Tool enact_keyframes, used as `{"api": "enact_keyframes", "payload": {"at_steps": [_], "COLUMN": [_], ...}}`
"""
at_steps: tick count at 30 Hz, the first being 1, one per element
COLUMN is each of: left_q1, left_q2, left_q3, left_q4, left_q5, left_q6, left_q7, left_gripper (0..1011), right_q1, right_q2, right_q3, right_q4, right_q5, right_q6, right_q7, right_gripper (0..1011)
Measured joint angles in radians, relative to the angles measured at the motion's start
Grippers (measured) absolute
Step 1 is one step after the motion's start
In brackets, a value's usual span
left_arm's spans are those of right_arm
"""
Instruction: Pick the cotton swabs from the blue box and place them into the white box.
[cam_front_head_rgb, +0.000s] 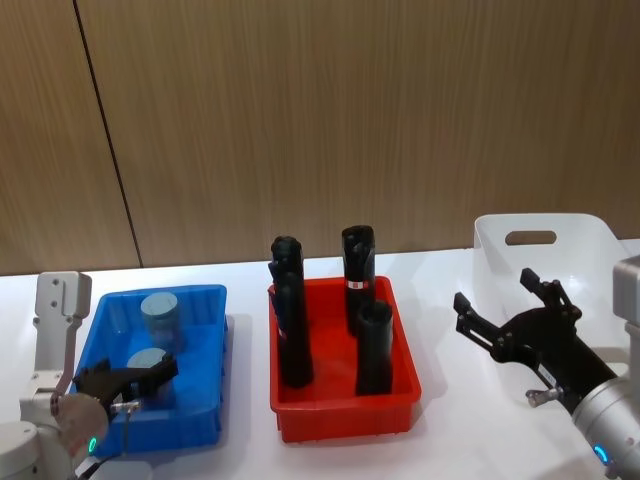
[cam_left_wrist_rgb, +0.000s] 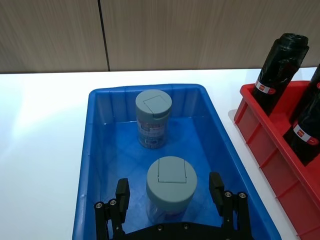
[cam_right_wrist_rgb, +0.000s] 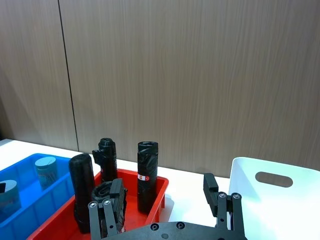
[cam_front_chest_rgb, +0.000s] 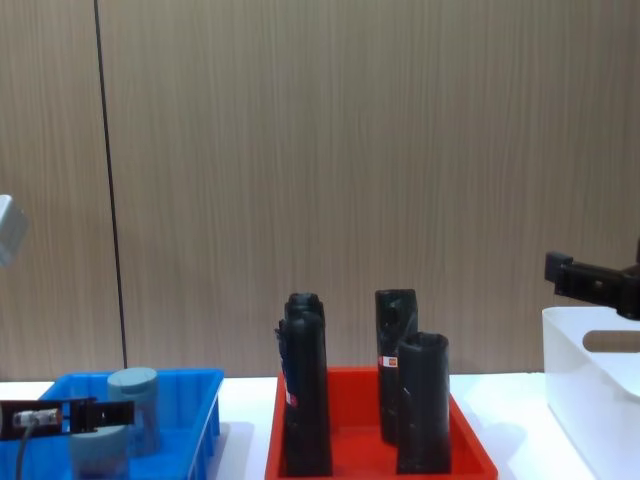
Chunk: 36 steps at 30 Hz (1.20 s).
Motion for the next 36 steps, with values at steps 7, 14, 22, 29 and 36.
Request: {"api": "enact_keyframes", "payload": {"at_steps": [7, 14, 22, 29, 36], "left_q1": [-0.022, -0.046, -0.077, -0.1, -0.123], "left_q2": [-0.008, -0.015, -0.022, -0.028, -0.035], "left_q3": [-0.005, -0.007, -0.008, -0.008, -0.005], "left_q4": [0.037, 0.081, 0.139, 0.177, 0.211], "left_q5": [-0.002, 0.005, 0.03, 0.055, 0.081], "left_q6": [0.022, 0.032, 0.028, 0.026, 0.027], "left_q7": [-0.029, -0.068, -0.129, -0.171, -0.208], "left_gripper": [1004, 1004, 1004, 966, 811], "right_q1": [0.0, 0.0, 0.0, 0.0, 0.0], "right_q2": [0.0, 0.0, 0.0, 0.0, 0.0], "right_q3": [0.0, 0.0, 0.0, 0.0, 0.0], "right_q4": [0.0, 0.0, 0.0, 0.0, 0.0], "right_q5": [0.0, 0.0, 0.0, 0.0, 0.0], "right_q6": [0.0, 0.0, 0.0, 0.0, 0.0], "right_q7": [0.0, 0.0, 0.0, 0.0, 0.0], "right_gripper": [1002, 1002, 1002, 1002, 1002]}}
